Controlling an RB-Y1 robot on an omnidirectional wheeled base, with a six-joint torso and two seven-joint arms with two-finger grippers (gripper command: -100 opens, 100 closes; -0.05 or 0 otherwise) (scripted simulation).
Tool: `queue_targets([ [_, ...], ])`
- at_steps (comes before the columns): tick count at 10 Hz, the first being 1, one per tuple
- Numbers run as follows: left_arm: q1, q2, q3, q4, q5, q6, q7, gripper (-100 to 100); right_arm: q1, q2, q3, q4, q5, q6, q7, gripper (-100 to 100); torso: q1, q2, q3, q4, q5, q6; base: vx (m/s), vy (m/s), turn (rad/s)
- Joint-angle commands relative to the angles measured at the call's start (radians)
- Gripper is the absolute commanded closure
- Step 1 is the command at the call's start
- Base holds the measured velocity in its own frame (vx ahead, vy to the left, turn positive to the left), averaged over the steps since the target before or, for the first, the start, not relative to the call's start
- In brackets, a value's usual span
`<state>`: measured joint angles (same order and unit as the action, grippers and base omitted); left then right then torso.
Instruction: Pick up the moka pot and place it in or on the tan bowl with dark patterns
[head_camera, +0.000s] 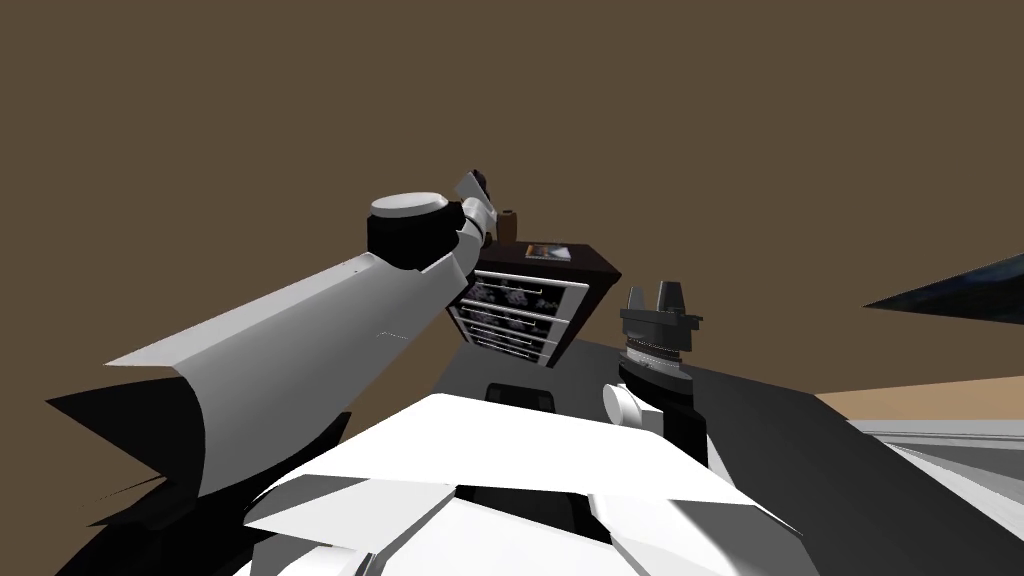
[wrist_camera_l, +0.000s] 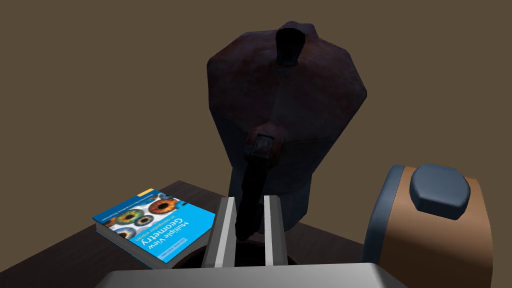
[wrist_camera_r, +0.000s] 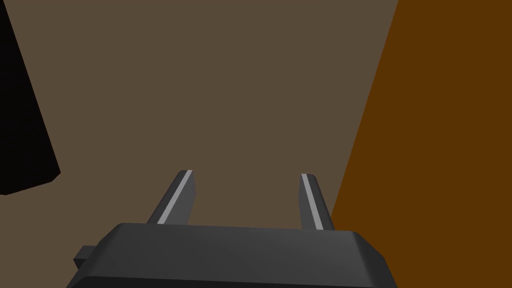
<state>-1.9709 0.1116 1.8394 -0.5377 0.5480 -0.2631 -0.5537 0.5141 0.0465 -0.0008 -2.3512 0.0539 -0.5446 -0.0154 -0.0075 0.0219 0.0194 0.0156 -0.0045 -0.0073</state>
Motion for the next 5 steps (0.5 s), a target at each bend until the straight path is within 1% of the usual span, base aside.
queue_targets([
  [1, 0.015, -0.001, 0.019, -0.016, 0.003, -0.026, -0.035, 100, 0.0, 0.0, 0.0, 0.0, 0.0, 0.0, 0.0, 0, 0.0, 0.0, 0.0, 0.0, 0.0, 0.0, 0.162, 0.075, -0.043],
  [2, 0.02, -0.006, 0.031, -0.027, 0.004, -0.039, -0.054, 100, 0.0, 0.0, 0.0, 0.0, 0.0, 0.0, 0.0, 0, 0.002, 0.0, 0.0, 0.0, 0.001, 0.0, 0.161, 0.043, -0.04],
  [3, 0.02, -0.006, 0.031, -0.027, 0.004, -0.039, -0.054, 100, 0.0, 0.0, 0.0, 0.0, 0.0, 0.0, 0.0, 0, 0.0, 0.0, 0.0, 0.0, 0.0, 0.0, 0.106, 0.019, -0.008],
  [4, 0.029, -0.017, 0.05, -0.044, 0.007, -0.06, -0.083, 100, 0.0, 0.0, 0.0, 0.0, 0.0, 0.0, 0.0, 0, -0.002, 0.003, 0.002, 0.002, -0.001, 0.0, 0.103, 0.031, -0.035],
  [5, 0.029, -0.017, 0.05, -0.044, 0.007, -0.06, -0.083, 100, 0.0, 0.0, 0.0, 0.0, 0.0, 0.0, 0.0, 0, -0.003, 0.005, 0.004, 0.003, -0.001, 0.0, 0.081, 0.036, -0.022],
])
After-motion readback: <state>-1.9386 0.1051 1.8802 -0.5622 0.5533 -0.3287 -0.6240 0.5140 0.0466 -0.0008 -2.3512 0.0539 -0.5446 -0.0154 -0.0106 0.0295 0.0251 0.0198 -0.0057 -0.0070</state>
